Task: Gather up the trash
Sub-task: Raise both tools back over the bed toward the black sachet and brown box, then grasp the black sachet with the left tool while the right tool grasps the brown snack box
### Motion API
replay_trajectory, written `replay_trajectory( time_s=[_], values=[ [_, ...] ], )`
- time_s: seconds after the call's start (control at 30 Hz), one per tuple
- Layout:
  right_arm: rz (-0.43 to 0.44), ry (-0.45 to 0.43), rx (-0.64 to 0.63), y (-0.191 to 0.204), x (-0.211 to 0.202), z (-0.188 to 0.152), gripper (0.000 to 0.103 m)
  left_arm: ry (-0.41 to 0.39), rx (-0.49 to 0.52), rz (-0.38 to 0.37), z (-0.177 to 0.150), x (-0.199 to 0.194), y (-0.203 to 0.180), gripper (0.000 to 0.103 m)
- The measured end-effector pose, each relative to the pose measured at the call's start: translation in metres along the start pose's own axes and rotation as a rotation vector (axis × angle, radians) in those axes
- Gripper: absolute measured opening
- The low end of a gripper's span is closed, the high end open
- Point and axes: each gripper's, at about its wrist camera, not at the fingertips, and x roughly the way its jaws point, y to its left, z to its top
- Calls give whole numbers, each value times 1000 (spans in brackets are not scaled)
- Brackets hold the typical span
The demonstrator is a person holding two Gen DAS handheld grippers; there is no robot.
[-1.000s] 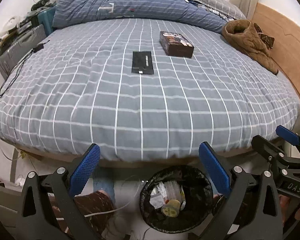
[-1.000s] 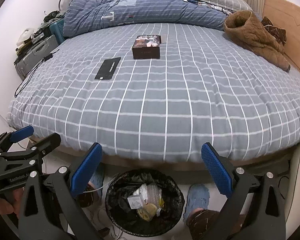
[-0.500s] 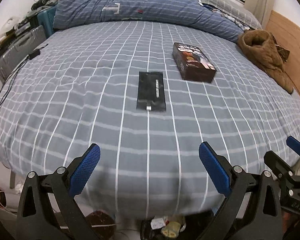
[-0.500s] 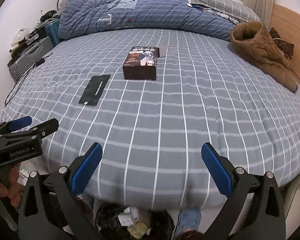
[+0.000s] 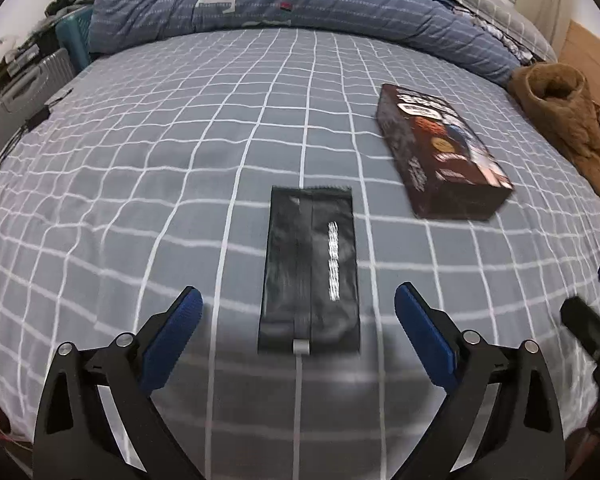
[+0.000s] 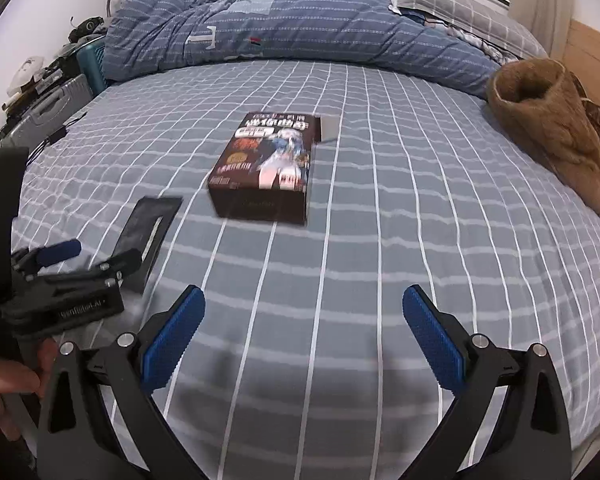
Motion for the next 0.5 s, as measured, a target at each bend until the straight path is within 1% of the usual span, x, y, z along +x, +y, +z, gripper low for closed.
replay_trajectory(
  time_s=[0.07,0.2,0.3,0.37,0.4,0.43,0.47,0.5],
  values=[
    [4,-10,-4,3,12,16,95,14,10,10,5,13,-1,88],
    [15,-26,-9,12,33,42,95,20,-5,6,9,26,3,82],
    [14,-22,-23,23,52,61,95,19,-3,26,10,30,5,69],
    [4,-5,-29,28,68,69,95,17,5,35,12,33,7,57],
    [0,2,-27,30,74,72,95,17,9,35,13,34,8,54],
    [-5,24,-20,31,85,75,95,18,12,34,13,34,7,49],
    [4,33,-13,33,93,76,95,15,12,29,13,34,9,47],
    [13,42,-10,35,96,78,95,13,10,23,12,33,8,47]
  ],
)
